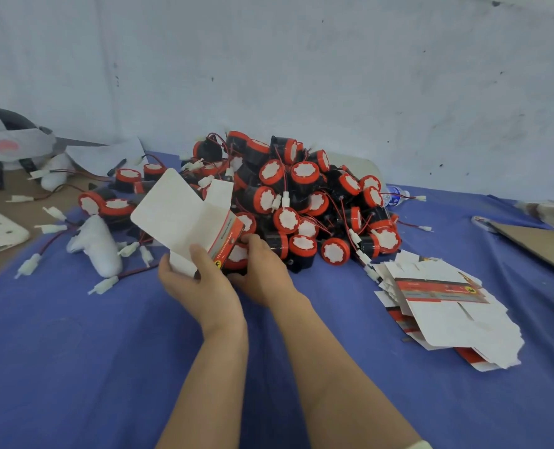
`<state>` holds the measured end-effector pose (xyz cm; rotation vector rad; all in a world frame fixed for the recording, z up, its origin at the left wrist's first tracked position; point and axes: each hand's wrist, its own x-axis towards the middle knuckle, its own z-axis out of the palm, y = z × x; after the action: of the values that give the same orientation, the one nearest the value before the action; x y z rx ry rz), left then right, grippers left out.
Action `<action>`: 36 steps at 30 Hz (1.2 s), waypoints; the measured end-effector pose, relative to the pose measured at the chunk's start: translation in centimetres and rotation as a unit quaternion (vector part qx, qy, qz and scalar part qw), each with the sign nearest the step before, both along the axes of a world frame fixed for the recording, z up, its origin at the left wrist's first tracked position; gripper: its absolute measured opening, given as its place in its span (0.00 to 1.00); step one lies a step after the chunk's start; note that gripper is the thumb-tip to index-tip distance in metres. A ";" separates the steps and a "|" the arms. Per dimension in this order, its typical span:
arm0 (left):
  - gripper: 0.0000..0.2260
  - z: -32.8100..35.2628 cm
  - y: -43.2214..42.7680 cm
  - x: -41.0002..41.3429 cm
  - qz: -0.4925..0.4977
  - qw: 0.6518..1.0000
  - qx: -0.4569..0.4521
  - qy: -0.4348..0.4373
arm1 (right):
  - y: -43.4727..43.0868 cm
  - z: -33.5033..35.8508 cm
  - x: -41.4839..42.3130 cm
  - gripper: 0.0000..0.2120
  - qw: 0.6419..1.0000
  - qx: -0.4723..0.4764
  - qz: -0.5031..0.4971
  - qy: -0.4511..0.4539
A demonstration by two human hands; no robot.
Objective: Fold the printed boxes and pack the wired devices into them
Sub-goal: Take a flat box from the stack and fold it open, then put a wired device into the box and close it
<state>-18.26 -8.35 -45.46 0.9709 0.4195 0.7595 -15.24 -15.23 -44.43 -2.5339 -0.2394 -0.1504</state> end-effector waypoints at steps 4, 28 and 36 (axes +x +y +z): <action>0.19 0.3 0.0 -0.3 -0.005 1.000 0.005 0.000 | -0.9 0.8 -1.0 0.26 0.983 0.180 0.012 -0.018; 0.11 0.7 -2.7 -0.8 -0.331 0.929 -0.162 -0.024 | -6.6 0.2 -4.5 0.26 0.962 0.245 -0.118 -0.031; 0.19 -0.7 -2.2 -0.2 -0.197 0.964 0.169 0.061 | -8.1 0.6 -3.9 0.17 0.732 0.656 -0.186 0.007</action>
<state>-18.50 -10.57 -46.21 1.3783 0.1930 0.4147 -19.10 -23.35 -43.83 -1.1068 0.3184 -0.3147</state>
